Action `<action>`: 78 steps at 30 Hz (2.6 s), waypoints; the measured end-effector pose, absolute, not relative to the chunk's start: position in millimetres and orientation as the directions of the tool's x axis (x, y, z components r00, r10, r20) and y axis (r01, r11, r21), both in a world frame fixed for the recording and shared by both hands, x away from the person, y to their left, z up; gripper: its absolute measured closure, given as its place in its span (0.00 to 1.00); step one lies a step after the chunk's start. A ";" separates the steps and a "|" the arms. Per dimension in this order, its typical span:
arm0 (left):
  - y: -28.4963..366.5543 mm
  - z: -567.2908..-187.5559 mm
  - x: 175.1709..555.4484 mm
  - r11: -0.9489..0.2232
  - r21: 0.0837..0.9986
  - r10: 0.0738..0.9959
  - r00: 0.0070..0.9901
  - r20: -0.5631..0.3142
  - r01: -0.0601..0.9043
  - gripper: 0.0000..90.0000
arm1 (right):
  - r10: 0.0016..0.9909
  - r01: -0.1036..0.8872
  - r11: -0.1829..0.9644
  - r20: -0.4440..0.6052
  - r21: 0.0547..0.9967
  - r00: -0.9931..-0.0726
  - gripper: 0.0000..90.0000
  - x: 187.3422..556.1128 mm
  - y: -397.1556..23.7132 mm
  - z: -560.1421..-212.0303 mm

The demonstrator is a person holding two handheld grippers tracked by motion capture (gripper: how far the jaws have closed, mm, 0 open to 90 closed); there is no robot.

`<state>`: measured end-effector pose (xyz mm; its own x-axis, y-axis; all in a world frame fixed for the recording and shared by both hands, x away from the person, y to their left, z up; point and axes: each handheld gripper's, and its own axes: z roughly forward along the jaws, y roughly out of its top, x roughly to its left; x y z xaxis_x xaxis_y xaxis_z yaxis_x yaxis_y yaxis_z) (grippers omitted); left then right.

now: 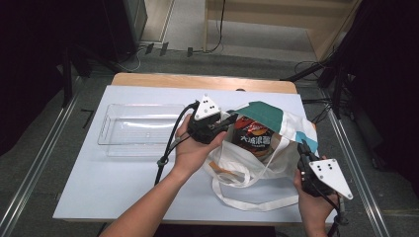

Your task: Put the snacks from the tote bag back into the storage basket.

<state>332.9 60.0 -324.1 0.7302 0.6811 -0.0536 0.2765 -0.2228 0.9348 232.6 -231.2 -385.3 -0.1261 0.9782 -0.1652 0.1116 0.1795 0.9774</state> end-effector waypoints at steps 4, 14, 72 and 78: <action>62.3 -325.1 339.2 -0.222 0.937 0.726 0.687 -0.027 0.271 0.77 | 0.981 0.107 0.092 -0.072 0.990 -0.180 1.00 235.7 -243.0 -371.5; 57.2 -335.8 359.7 -0.263 0.926 0.771 0.636 0.034 0.269 0.74 | 0.972 0.116 0.071 -0.042 0.991 -0.233 1.00 239.2 -242.5 -361.6; 36.5 -425.4 407.4 -0.284 0.768 0.708 0.666 -0.236 0.574 0.74 | 0.968 0.451 -0.073 0.173 0.890 -0.184 1.00 309.2 -281.2 -417.0; 33.9 -435.0 401.2 -0.307 0.751 0.728 0.653 -0.211 0.585 0.78 | 0.960 0.575 -0.058 0.203 0.816 -0.191 1.00 328.1 -273.6 -458.1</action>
<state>401.2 33.9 -435.0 0.6527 0.7277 -0.2108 0.5846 -0.3068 0.7511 328.1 -273.6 -458.1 -0.1910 0.9603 0.2031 0.5750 -0.0582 0.8161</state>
